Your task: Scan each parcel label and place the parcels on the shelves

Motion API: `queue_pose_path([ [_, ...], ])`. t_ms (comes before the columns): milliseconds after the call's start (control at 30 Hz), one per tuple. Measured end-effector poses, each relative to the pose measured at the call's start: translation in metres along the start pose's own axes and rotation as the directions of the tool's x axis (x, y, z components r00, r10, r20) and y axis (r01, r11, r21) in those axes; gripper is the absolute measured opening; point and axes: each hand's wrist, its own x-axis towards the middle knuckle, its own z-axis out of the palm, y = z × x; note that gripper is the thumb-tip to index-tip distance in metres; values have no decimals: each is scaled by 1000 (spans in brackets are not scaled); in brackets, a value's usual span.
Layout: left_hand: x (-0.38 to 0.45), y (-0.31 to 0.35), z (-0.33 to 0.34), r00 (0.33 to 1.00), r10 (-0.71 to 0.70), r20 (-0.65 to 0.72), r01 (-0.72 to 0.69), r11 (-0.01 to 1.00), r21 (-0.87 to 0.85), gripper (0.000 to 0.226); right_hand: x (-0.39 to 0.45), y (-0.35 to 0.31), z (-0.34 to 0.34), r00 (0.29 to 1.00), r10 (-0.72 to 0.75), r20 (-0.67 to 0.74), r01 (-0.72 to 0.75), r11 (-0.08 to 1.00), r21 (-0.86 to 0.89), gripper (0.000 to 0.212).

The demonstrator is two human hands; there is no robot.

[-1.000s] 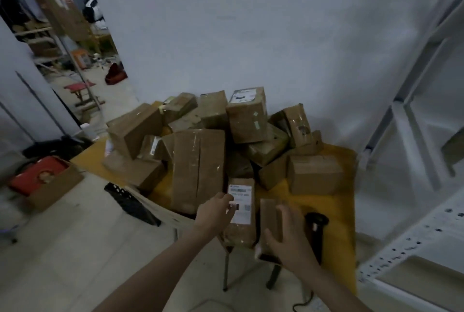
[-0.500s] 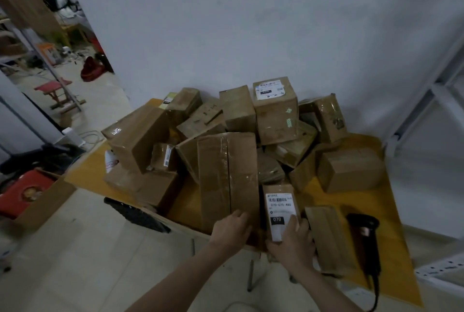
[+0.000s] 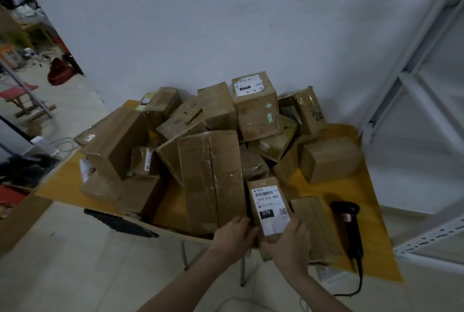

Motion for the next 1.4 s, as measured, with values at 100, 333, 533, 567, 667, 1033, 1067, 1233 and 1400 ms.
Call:
queue_pose_path([
  [100, 1, 8, 2, 998, -52, 17, 54, 992, -113, 50, -3, -1, -12, 993, -52, -102, 58, 997, 56, 103],
  [333, -3, 41, -10, 990, -28, 140, 114, 742, -661, 83, 1, -3, -48, 959, -106, -263, 151, 976, 156, 104],
  [533, 4, 65, -11, 980, -35, 196, 189, 475, -860, 109, 2, 3, -68, 941, -154, -301, 194, 975, 110, 104],
  [567, 5, 69, -12, 978, -37, 207, 201, 450, -870, 110, 2, 6, -71, 941, -161, -298, 200, 974, 108, 105],
  [667, 7, 79, -13, 978, -50, 205, 208, 390, -897, 110, 3, 15, -79, 954, -184, -237, 221, 965, 138, 107],
  [1033, 10, 110, -17, 985, -97, 139, 164, 324, -932, 71, 64, 110, -123, 981, -40, -190, 110, 920, 376, 55],
  [1067, 10, 111, -19, 987, -100, 126, 152, 321, -935, 74, 81, 130, -117, 993, 6, -121, 29, 958, 286, 47],
  [1233, 5, 110, -25, 994, -109, 26, 69, 413, -908, 106, 147, 225, -57, 856, 327, 401, -334, 941, -53, 69],
  [1400, 2, 106, -26, 994, -106, -33, 24, 491, -871, 91, 164, 227, -43, 804, 284, 523, -362, 931, 50, 73],
])
